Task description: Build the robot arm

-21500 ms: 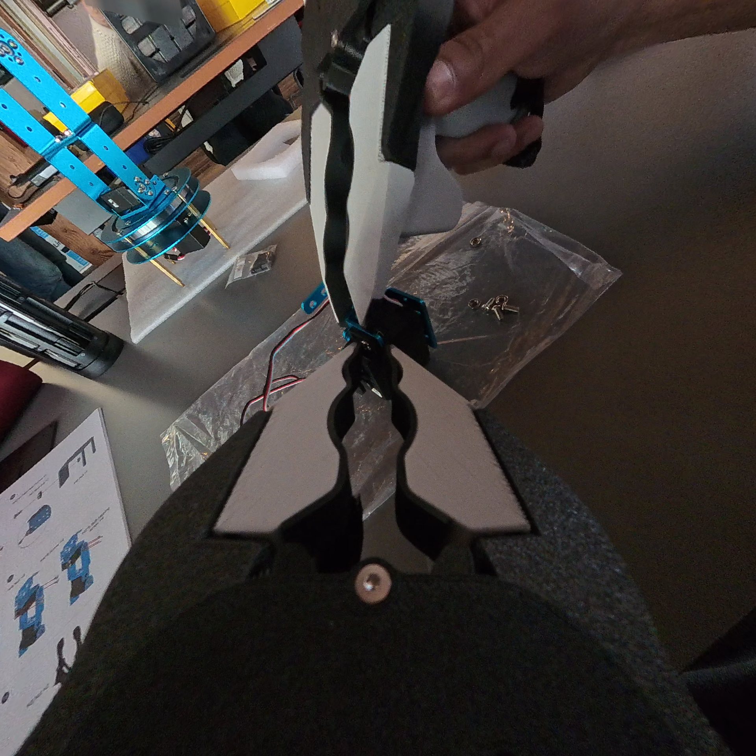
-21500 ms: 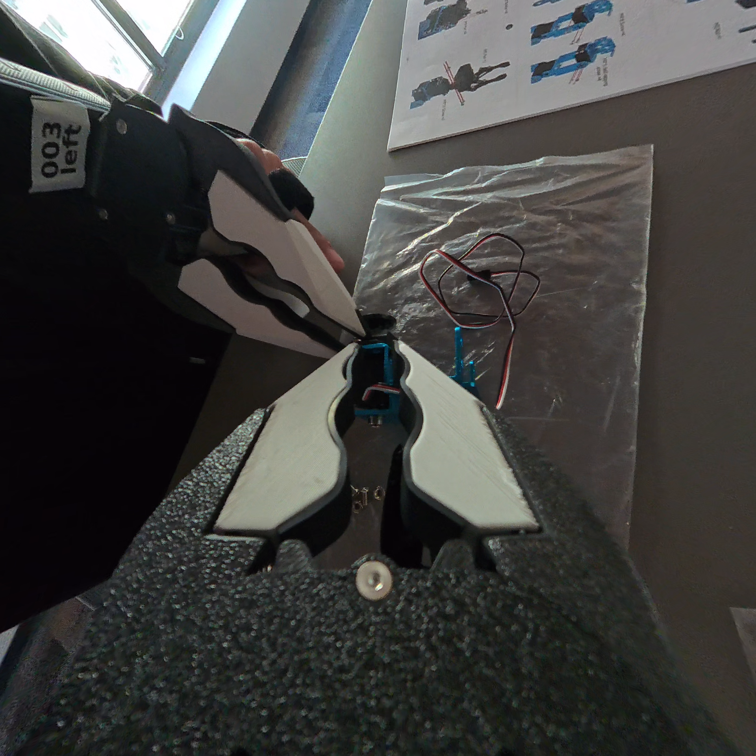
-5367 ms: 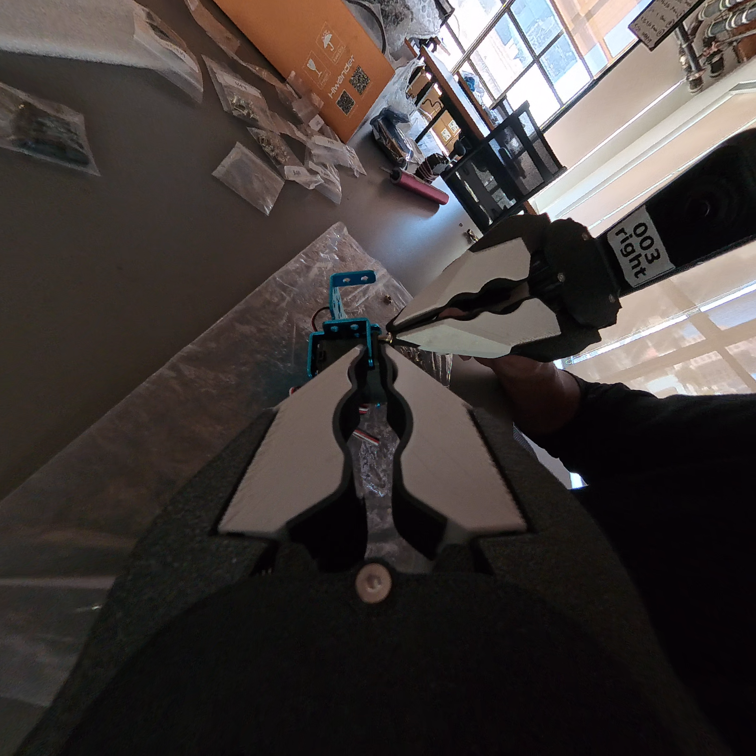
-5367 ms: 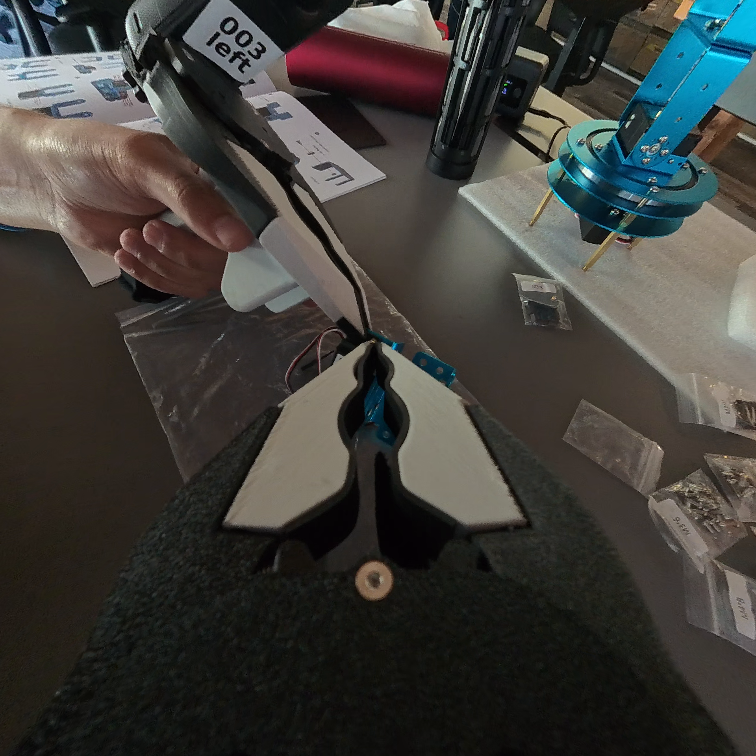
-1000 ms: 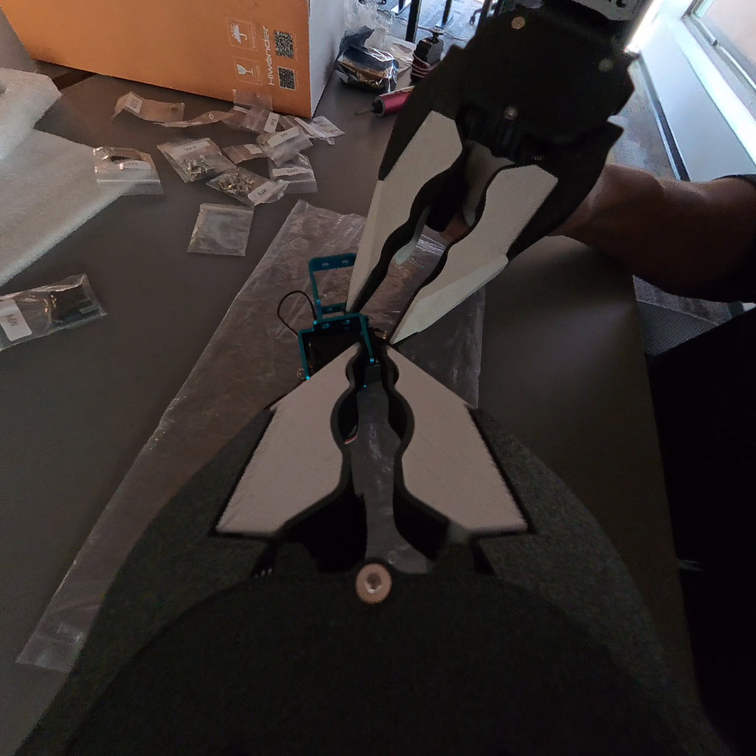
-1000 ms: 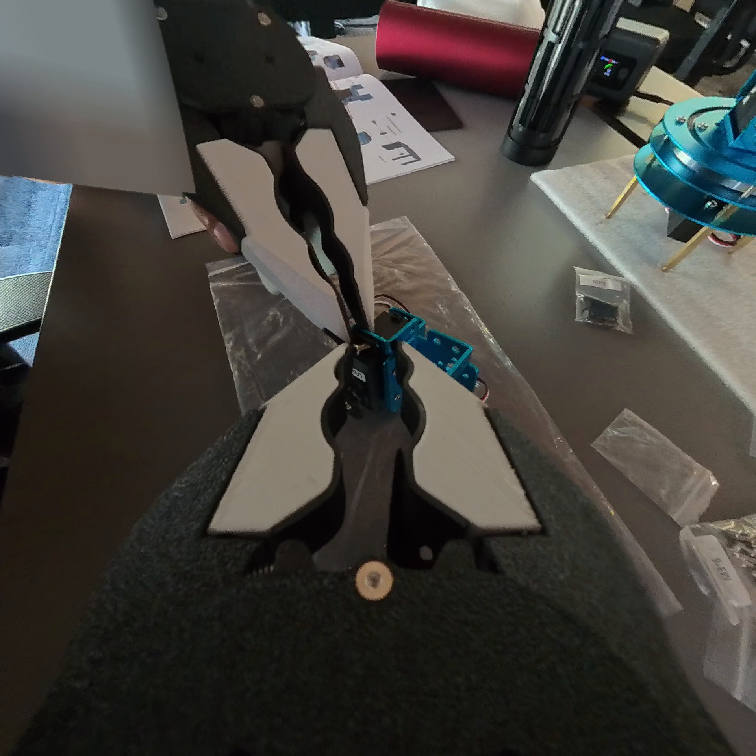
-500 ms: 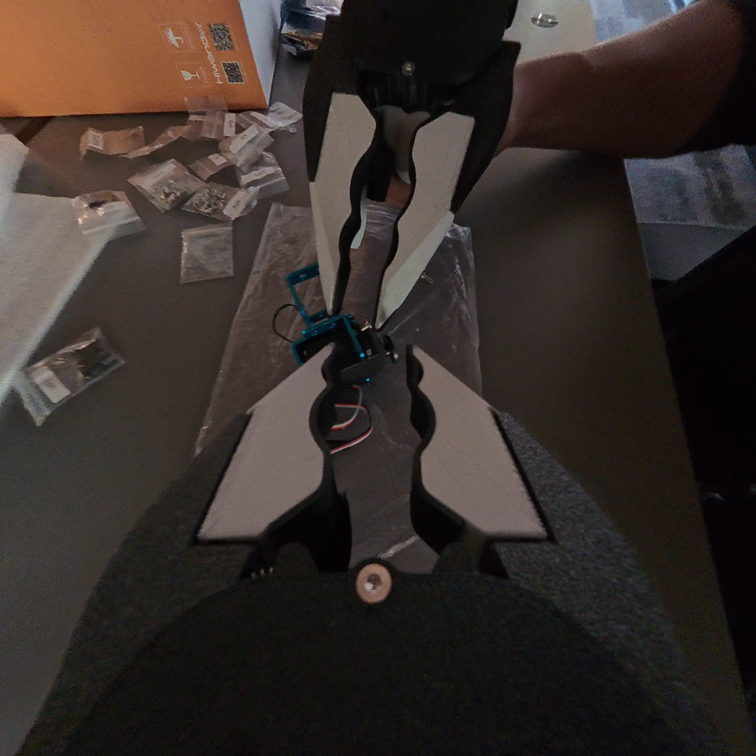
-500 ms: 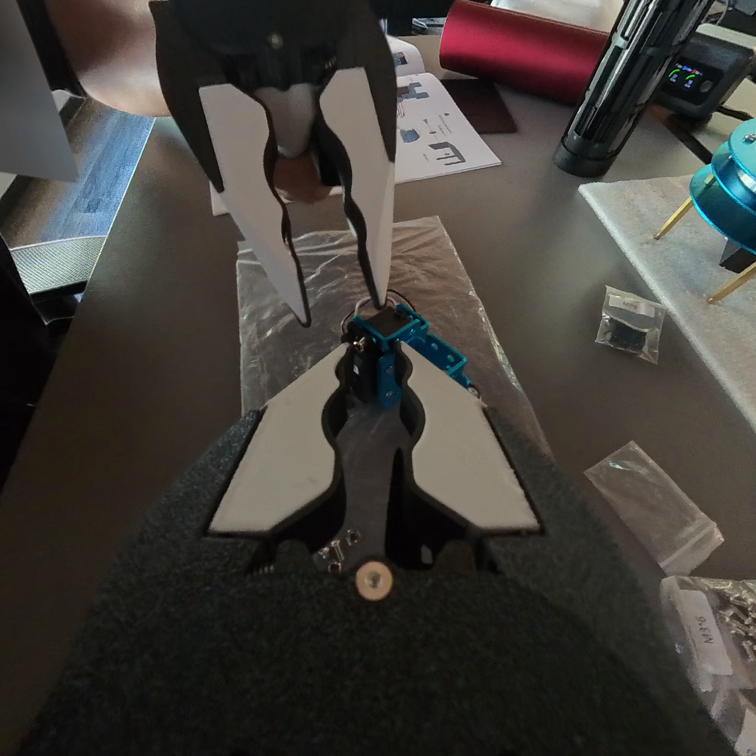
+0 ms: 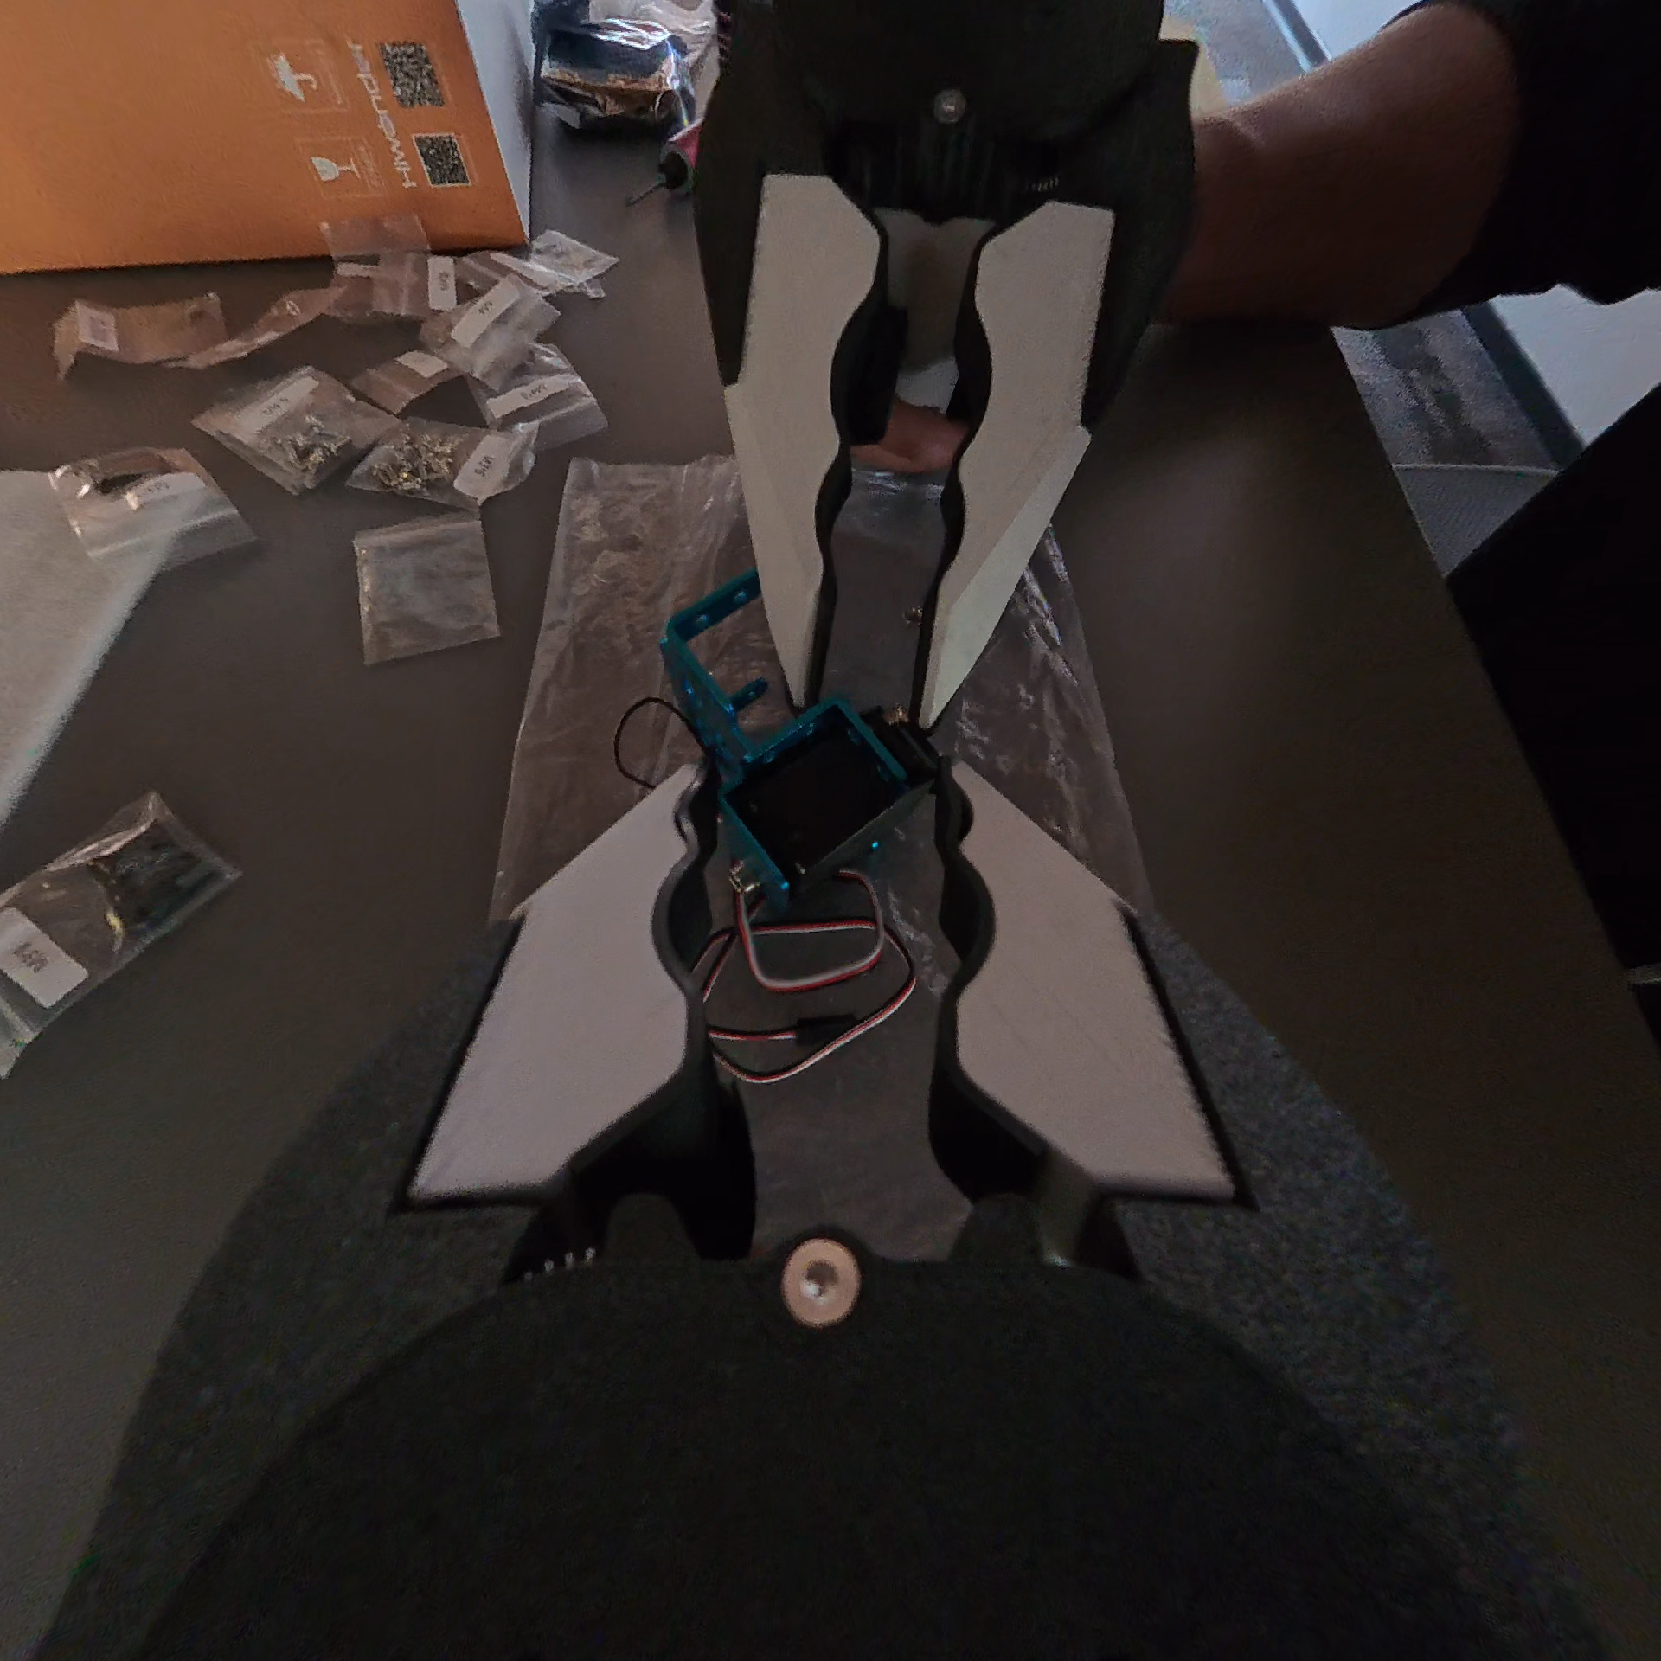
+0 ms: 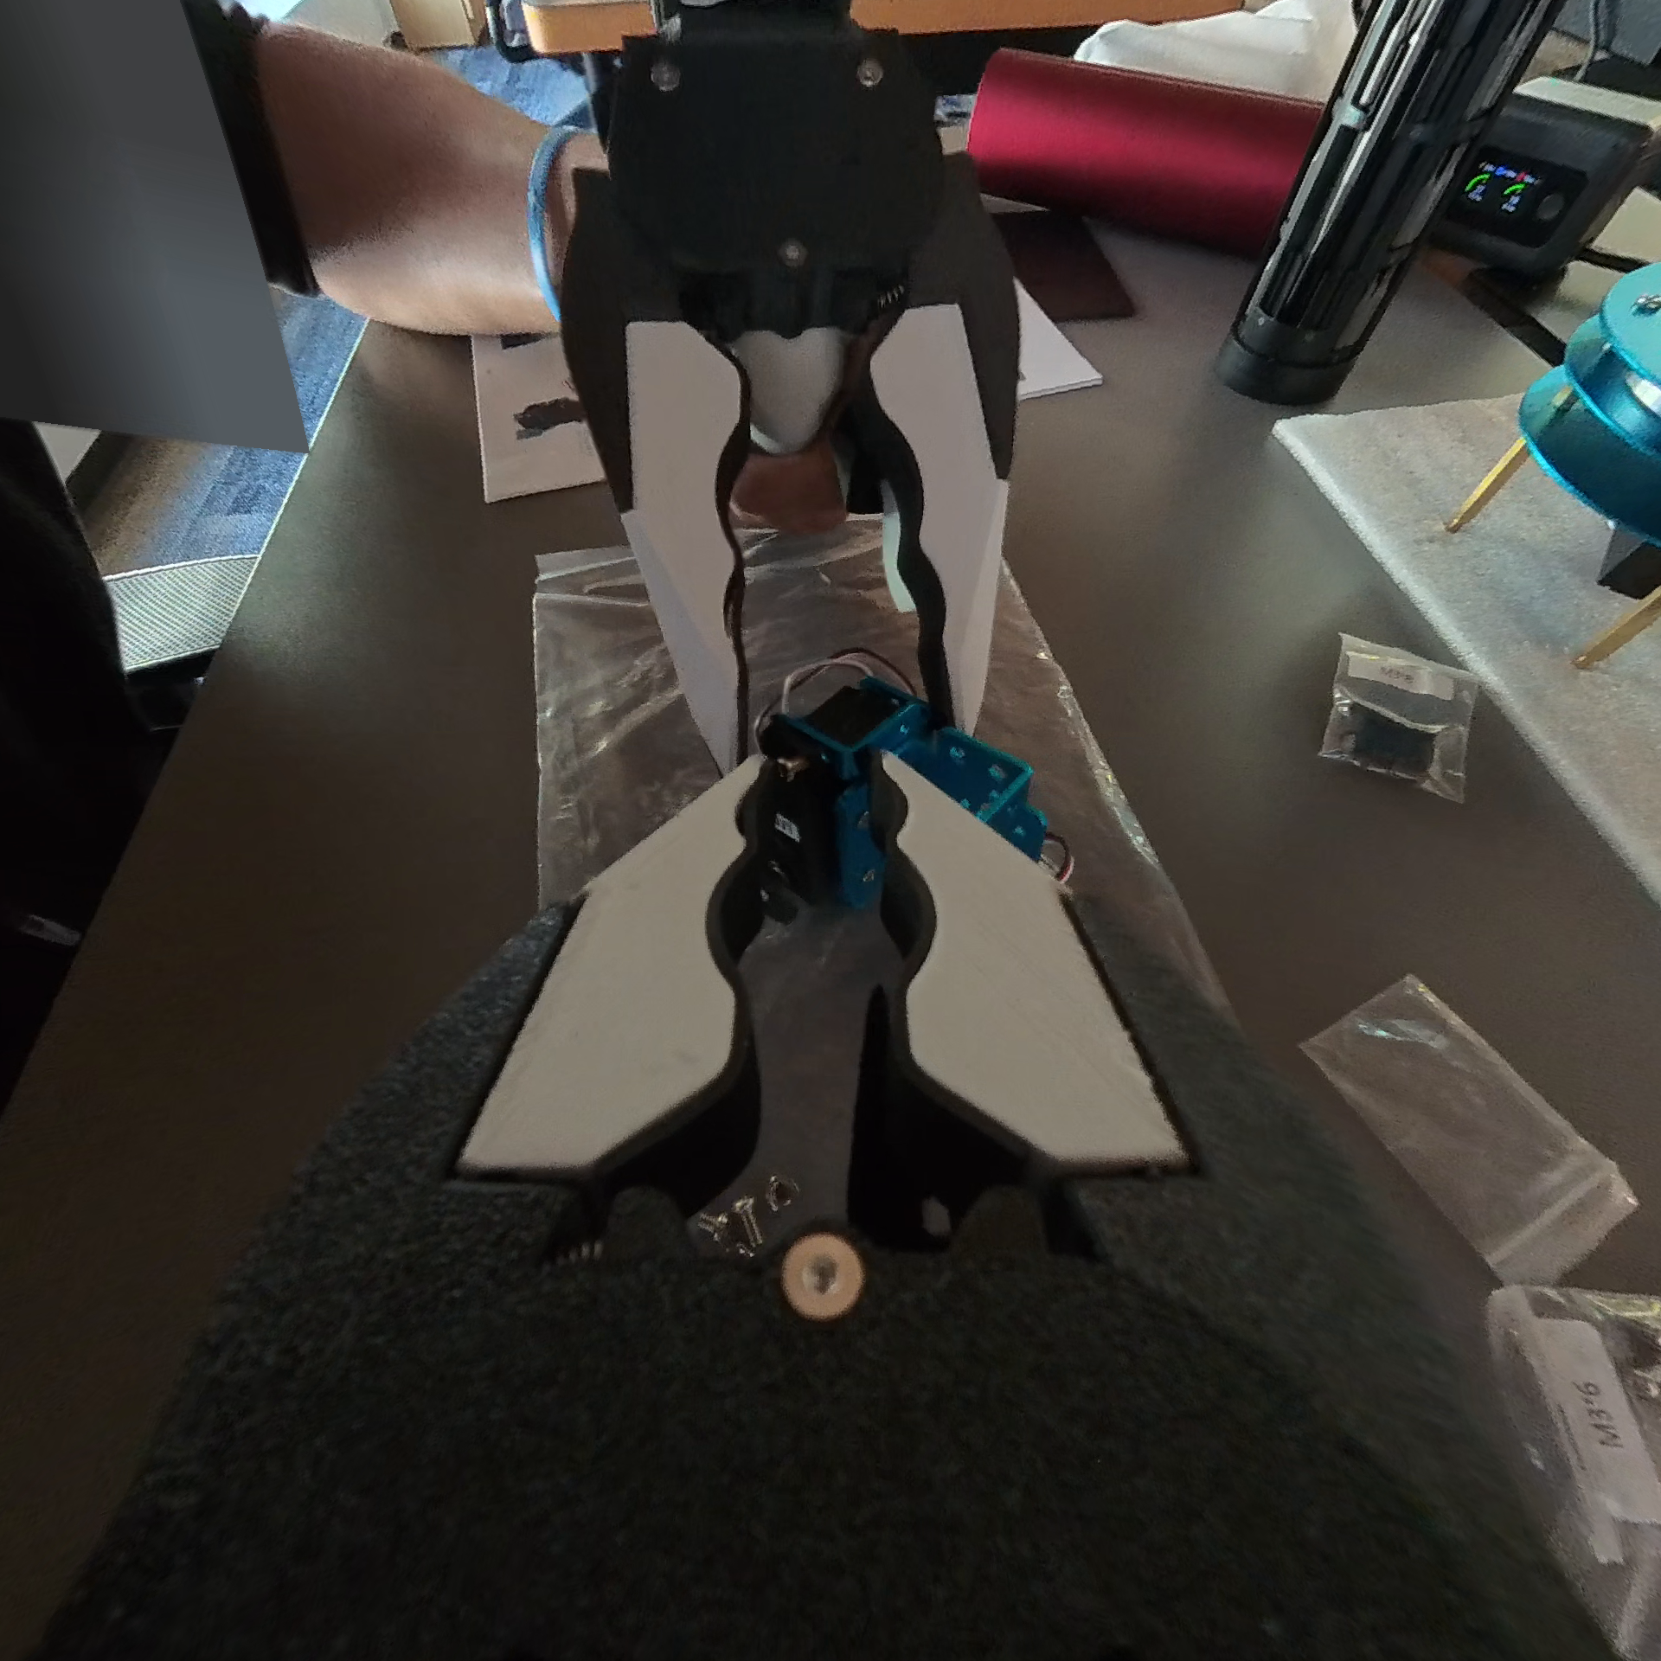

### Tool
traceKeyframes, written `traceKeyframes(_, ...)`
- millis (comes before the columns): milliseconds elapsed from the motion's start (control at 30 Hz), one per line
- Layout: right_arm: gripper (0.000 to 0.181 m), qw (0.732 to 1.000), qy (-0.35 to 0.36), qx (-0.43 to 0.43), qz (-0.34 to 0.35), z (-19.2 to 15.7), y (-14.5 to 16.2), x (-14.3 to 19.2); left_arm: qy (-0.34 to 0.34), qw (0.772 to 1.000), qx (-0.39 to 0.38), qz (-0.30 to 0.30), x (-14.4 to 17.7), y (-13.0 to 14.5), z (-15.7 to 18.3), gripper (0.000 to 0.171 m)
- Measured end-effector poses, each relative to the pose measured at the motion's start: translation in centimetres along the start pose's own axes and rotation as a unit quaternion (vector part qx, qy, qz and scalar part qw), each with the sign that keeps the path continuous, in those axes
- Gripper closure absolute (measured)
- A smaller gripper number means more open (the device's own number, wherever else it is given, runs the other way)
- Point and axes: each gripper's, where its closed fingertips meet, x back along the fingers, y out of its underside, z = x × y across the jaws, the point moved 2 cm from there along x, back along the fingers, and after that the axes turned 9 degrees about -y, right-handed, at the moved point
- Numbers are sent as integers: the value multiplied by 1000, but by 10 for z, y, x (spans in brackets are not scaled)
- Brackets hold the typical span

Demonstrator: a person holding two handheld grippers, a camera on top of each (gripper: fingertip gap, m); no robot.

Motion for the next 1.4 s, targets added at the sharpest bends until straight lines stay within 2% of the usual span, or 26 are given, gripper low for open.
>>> traceKeyframes(333, 166, 1000, -22, 12, 2, -4, 2, 1, 40, 999, -1, 3, -4, -2, 7, 127)
traceKeyframes(667, 166, 999, -24, 45, -7, -5, 2, 1, 31, 999, -13, 4, -4, -2, 9, 126)
traceKeyframes(733, 166, 999, -17, 41, -3, -4, 2, 1, 19, 1000, -6, -6, -3, -2, 7, 126)
traceKeyframes(867, 166, 1000, -7, 27, -2, 1, 3, 5, -75, 997, 23, -19, 16, -4, -2, 120)
traceKeyframes(933, 165, 1000, -4, 25, -1, 1, 3, 4, -74, 996, 57, -12, 22, -4, 7, 138)
traceKeyframes(1067, 165, 1000, 10, 30, -4, 1, 2, 1, -51, 994, 97, -13, 12, -5, 22, 138)
traceKeyframes(1133, 165, 1000, 14, 26, -2, 1, 2, 2, -67, 992, 107, -13, 9, -7, 15, 151)
traceKeyframes(1267, 165, 999, 21, 27, -6, 1, 3, 4, -78, 994, 81, -16, 4, -10, 15, 159)
traceKeyframes(1400, 162, 999, 31, 29, -26, 3, 1, 6, -90, 994, 29, -44, 3, -11, 17, 162)
